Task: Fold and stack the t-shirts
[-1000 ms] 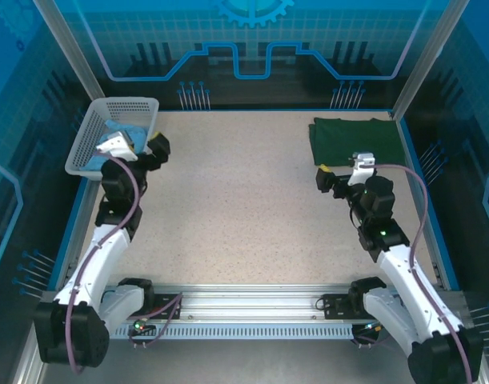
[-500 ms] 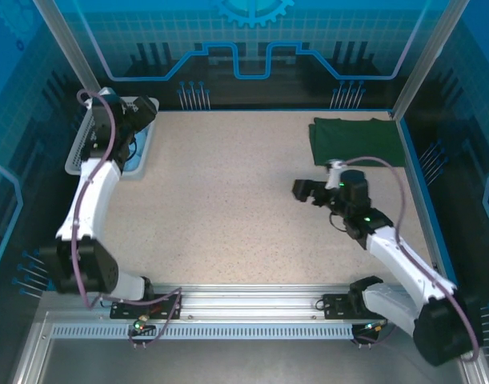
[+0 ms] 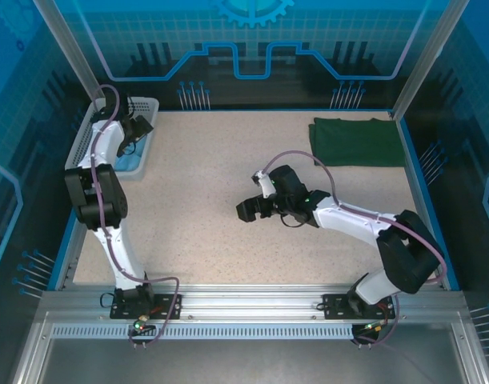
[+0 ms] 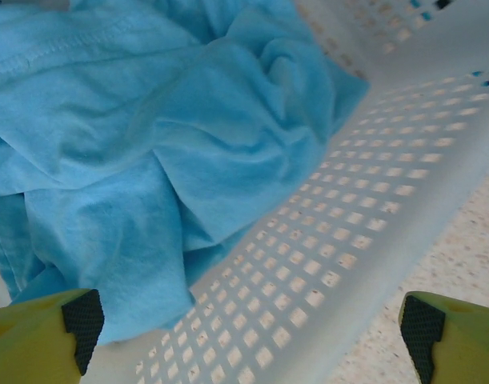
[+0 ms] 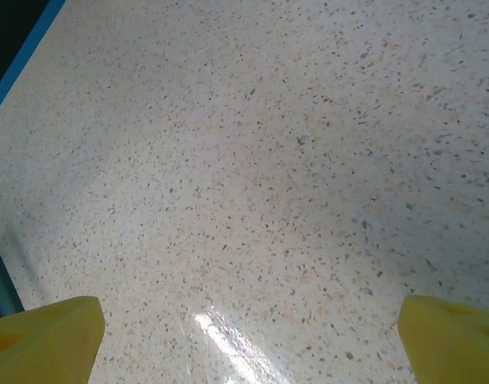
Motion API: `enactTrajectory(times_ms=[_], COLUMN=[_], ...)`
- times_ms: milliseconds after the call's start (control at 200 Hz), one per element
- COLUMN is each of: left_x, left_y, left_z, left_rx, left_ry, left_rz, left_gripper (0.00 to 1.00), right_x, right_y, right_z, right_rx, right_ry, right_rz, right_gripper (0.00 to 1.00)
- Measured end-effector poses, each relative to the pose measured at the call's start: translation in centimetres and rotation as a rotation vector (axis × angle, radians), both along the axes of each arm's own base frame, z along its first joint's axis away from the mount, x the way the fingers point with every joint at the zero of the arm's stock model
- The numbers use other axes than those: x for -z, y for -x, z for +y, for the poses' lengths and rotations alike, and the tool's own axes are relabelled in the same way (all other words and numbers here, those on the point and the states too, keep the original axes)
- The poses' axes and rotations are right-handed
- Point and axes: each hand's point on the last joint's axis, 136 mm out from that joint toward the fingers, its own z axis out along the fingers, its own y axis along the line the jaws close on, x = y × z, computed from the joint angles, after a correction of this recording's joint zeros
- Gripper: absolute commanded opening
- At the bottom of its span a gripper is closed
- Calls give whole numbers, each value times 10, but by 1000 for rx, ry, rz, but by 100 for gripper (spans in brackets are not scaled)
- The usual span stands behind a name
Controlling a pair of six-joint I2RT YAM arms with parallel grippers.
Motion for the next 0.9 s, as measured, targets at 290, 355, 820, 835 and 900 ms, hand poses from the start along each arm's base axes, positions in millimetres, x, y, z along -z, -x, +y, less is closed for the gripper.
enactTrajectory(times_ms=[290, 355, 820, 835, 900], left_x=[27, 29, 70, 73, 81], left_y=[-27, -29, -18, -16, -12], left_z=[12, 14, 30, 31, 32], left_rx=[1, 1, -192, -198, -227], left_ry=[2, -2, 42, 41, 49], left_rz=[52, 51, 56, 62, 70], left_gripper=[88, 85, 70, 70, 66], right_x=[0, -1, 3, 3, 4], right_y=[3, 4, 2, 2, 2], right_z=[5, 6, 6, 6, 6], right_rx=[-33, -42, -59, -59, -62], right_ry=[-28, -37, -61, -62, -64], right_rz=[24, 29, 61, 62, 65], right_gripper=[96, 96, 96, 96, 96])
